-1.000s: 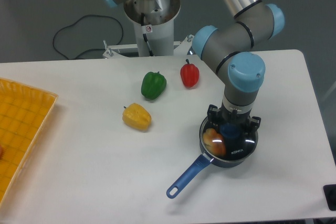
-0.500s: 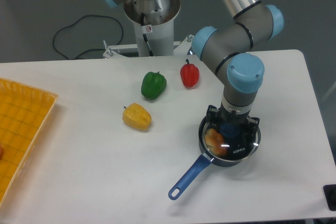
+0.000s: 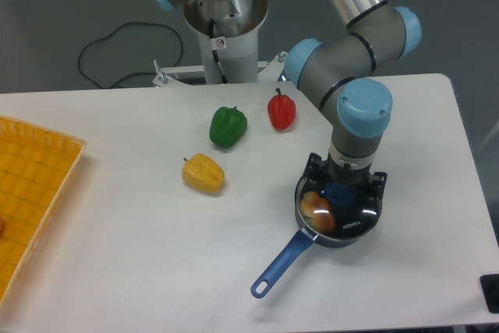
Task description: Close the pot lid
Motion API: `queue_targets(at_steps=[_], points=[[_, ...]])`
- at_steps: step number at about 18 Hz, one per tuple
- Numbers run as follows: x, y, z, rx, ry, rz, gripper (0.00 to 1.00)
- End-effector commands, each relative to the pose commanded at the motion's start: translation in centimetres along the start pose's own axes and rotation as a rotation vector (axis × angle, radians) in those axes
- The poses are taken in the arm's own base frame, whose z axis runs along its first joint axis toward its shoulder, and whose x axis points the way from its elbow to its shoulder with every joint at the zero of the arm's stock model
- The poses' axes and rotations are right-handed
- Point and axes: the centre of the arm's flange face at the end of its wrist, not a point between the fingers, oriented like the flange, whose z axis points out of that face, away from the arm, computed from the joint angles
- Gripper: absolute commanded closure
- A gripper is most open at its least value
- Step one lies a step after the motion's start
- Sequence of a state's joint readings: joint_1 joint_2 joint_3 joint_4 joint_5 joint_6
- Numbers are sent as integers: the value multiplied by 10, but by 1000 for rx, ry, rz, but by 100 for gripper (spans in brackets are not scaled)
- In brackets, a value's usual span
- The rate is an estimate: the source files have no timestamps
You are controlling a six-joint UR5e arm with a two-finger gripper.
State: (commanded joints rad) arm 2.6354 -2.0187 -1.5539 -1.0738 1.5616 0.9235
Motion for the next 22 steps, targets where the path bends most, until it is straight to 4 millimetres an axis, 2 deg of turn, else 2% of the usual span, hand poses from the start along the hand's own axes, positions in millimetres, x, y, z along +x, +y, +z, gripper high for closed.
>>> queue_targets(at_steps=[7, 11, 15, 17, 19, 22], points=[[6, 4, -24, 8, -11, 2, 0], [16, 8, -46, 6, -7, 8, 0], [24, 20, -81, 13, -10, 2, 0], [21, 26, -90, 17, -18, 23, 0], [7, 40, -90, 15, -15, 92, 0], [-34, 80, -91, 11, -22, 192, 0]])
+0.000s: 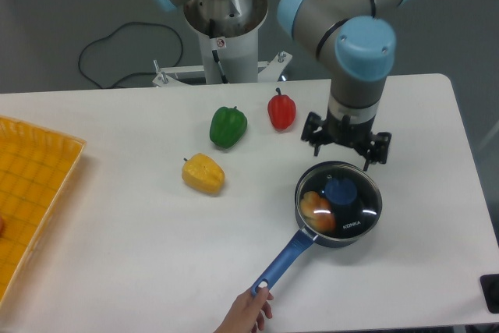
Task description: Close the pot lid
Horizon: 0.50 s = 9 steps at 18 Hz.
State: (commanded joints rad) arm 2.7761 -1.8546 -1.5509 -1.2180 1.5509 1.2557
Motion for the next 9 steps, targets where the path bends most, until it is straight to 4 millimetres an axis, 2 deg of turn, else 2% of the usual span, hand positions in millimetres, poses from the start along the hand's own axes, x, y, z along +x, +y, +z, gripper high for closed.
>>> queue_targets(at_steps=[4, 6, 9], points=[[-39, 60, 19, -11, 17, 107, 0], [-47, 82, 22, -22, 24, 187, 0], [-47, 89, 18, -21, 24, 258, 0]])
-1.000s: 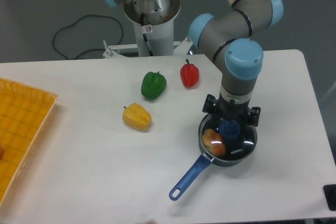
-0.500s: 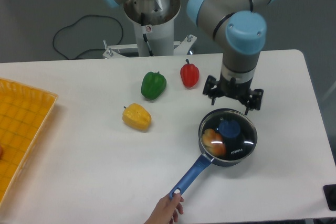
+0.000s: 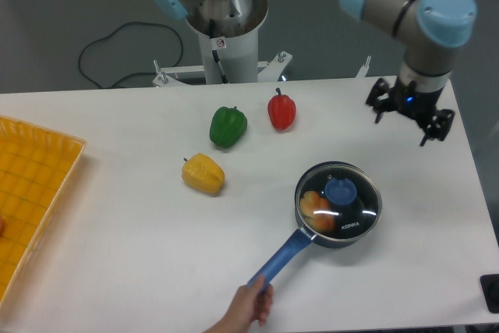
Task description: Close the pot lid
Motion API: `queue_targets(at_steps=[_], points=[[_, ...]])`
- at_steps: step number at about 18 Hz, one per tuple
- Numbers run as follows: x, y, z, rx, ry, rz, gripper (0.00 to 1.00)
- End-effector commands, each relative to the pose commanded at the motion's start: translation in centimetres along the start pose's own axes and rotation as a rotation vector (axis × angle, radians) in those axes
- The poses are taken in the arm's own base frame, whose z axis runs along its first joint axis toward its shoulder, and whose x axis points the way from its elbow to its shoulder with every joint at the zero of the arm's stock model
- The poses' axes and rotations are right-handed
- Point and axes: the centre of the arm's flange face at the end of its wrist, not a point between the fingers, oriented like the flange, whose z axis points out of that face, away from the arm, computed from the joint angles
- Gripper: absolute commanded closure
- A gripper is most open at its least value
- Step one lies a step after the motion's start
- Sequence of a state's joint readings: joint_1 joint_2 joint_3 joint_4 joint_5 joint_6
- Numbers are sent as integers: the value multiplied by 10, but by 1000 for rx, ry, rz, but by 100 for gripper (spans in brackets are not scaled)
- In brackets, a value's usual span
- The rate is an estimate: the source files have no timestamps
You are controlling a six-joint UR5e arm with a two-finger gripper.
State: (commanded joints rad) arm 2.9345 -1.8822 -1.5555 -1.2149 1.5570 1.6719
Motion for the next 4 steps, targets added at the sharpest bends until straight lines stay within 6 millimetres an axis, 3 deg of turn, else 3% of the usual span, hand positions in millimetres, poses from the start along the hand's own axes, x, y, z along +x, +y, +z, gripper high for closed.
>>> queue_targets(at_steps=[4], points=[[-1, -2, 5, -1, 6, 6, 0]])
